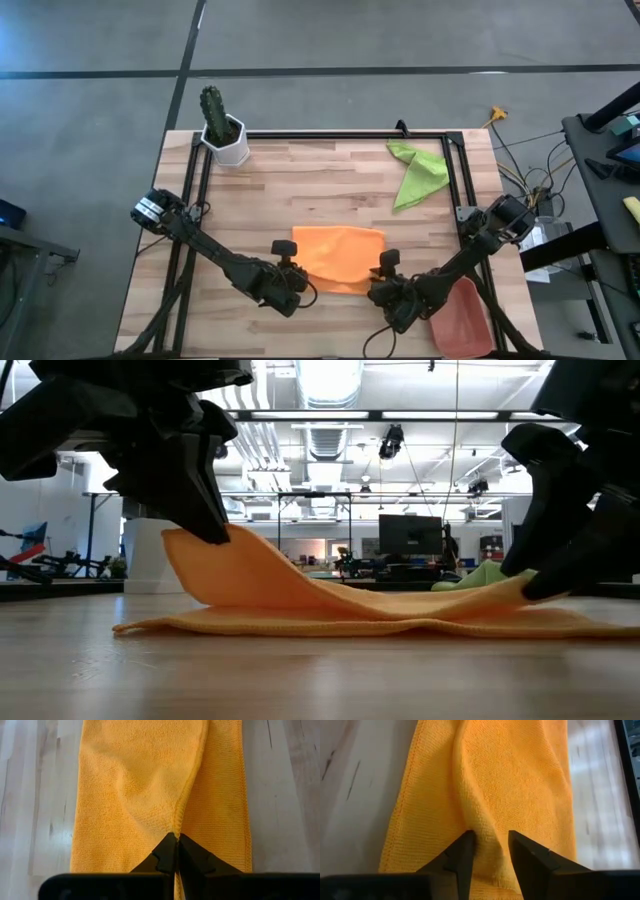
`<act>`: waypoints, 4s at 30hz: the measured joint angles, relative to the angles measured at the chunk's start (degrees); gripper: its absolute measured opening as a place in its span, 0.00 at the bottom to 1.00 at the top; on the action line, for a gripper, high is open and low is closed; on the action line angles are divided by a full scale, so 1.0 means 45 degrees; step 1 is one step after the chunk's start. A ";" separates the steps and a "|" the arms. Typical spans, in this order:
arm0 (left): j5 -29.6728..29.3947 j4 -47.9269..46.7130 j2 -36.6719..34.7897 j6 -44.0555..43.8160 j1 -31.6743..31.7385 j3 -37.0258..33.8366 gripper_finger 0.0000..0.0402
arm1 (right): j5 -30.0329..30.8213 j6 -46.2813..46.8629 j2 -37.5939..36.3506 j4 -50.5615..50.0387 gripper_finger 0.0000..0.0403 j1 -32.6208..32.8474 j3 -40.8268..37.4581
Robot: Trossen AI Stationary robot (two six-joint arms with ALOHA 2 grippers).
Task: Roll microfiber towels into tight, uniform cylinder then place into a basket
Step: Fold the orange microfiber cloth
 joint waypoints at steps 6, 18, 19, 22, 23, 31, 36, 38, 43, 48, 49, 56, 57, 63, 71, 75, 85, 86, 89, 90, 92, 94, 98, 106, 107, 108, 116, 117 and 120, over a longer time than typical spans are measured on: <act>0.0005 -0.0003 0.0000 0.0000 0.0000 -0.0015 0.00 | -0.0010 -0.0004 0.0000 -0.0167 0.23 0.0005 -0.0010; 0.0010 -0.0015 0.0000 0.0026 0.0000 0.0051 0.00 | 0.0039 -0.0070 -0.0029 -0.1234 0.02 0.0063 0.0041; 0.0007 -0.0018 0.0000 0.0039 -0.0003 0.0063 0.00 | 0.0146 0.0035 -0.0029 -0.1486 0.02 0.0086 0.0137; 0.0010 -0.0032 0.0000 0.0041 -0.0018 0.0058 0.00 | 0.0403 0.0363 -0.0044 -0.2171 0.02 0.0228 0.0508; 0.0010 -0.0030 0.0000 0.0040 -0.0025 0.0058 0.00 | 0.0425 0.0447 -0.0044 -0.2420 0.02 0.0281 0.0645; 0.0084 -0.0121 0.0000 0.0024 -0.0134 0.0087 0.00 | 0.0169 0.0959 -0.0044 -0.3637 0.02 0.0758 0.1544; 0.0682 -0.0092 0.0000 -0.0015 -0.0136 0.0063 0.00 | -0.0776 0.1258 -0.0044 -0.3880 0.02 0.0811 0.1699; 0.0777 -0.0041 0.0000 -0.0019 -0.0151 0.0059 0.00 | -0.1153 0.1380 -0.0044 -0.3840 0.02 0.0811 0.1578; 0.1202 0.0243 0.0005 -0.0010 -0.0136 0.0015 0.00 | -0.1791 0.1635 -0.0044 -0.3782 0.02 0.0811 0.1259; 0.1665 0.0243 0.0005 -0.0007 -0.0136 0.0015 0.00 | -0.2095 0.1571 -0.0044 -0.3721 0.02 0.0811 0.1393; 0.1684 0.0234 0.0005 -0.0005 -0.0136 0.0019 0.00 | -0.2106 0.1521 -0.0044 -0.3719 0.02 0.0811 0.1451; 0.1734 0.0002 0.0005 -0.0005 -0.0146 0.0039 0.00 | -0.2155 0.1146 -0.0044 -0.3773 0.02 0.0877 0.1994; 0.1734 0.0014 0.0005 -0.0005 -0.0146 0.0039 0.00 | -0.2169 0.1064 -0.0044 -0.3775 0.02 0.0898 0.2090; 0.1888 0.0000 0.0005 -0.0008 -0.0151 0.0044 0.00 | -0.2810 0.0942 -0.0048 -0.3699 0.02 0.0957 0.2497; 0.2093 -0.0035 0.0005 -0.0010 -0.0194 0.0039 0.00 | -0.3446 0.0627 -0.0046 -0.2871 0.02 0.0952 0.2370; 0.2093 -0.0244 0.0005 -0.0015 -0.0194 0.0039 0.00 | -0.3784 -0.0196 -0.0044 -0.2228 0.02 0.0952 0.2365; 0.1782 -0.0679 -0.0258 -0.0015 -0.0199 0.0160 0.00 | -0.1638 -0.0179 -0.0044 -0.3298 0.02 0.1064 0.2921; 0.1601 -0.0762 -0.0355 -0.0017 -0.0209 0.0160 0.00 | -0.1392 -0.0179 -0.0049 -0.3473 0.02 0.1089 0.2998; 0.1287 -0.0900 -0.0709 -0.0023 -0.0210 0.0160 0.00 | -0.1079 -0.0120 -0.0049 -0.3795 0.02 0.1201 0.3231; 0.1228 -0.0918 -0.0831 -0.0024 -0.0214 0.0155 0.00 | -0.1042 -0.0092 -0.0052 -0.3871 0.02 0.1231 0.3313; 0.1017 -0.0903 -0.1004 -0.0020 -0.0214 0.0147 0.00 | -0.0960 -0.0087 -0.0058 -0.3910 0.02 0.1312 0.3458; 0.0952 -0.0908 -0.1082 -0.0024 -0.0219 0.0131 0.00 | -0.0458 -0.0071 -0.0058 -0.3993 0.02 0.1425 0.3521; 0.0955 -0.0896 -0.1112 -0.0043 -0.0225 0.0088 0.00 | 0.0234 0.0022 -0.0058 -0.4339 0.02 0.1674 0.3718; 0.1065 -0.0850 -0.1122 -0.0340 -0.0392 -0.0046 0.00 | -0.1411 0.0305 -0.0058 -0.4214 0.02 0.1749 0.3738; 0.1094 -0.0812 -0.1124 -0.0345 -0.0428 -0.0078 0.00 | -0.1474 0.0425 -0.0058 -0.4185 0.02 0.1749 0.3719; 0.1155 -0.0745 -0.1128 -0.0346 -0.0450 -0.0143 0.00 | -0.1579 0.0539 -0.0058 -0.4133 0.02 0.1749 0.3697; 0.1792 0.0549 -0.0856 -0.0342 -0.0442 -0.0819 0.00 | -0.2061 0.0607 -0.0048 -0.3076 0.02 0.1749 0.3356; 0.1854 0.0613 -0.0831 -0.0340 -0.0451 -0.0841 0.00 | -0.2137 0.0611 -0.0043 -0.3023 0.02 0.1749 0.3355; 0.1976 0.0733 -0.0831 -0.0350 -0.0466 -0.0874 0.00 | -0.2686 0.0597 -0.0039 -0.2546 0.02 0.1735 0.3268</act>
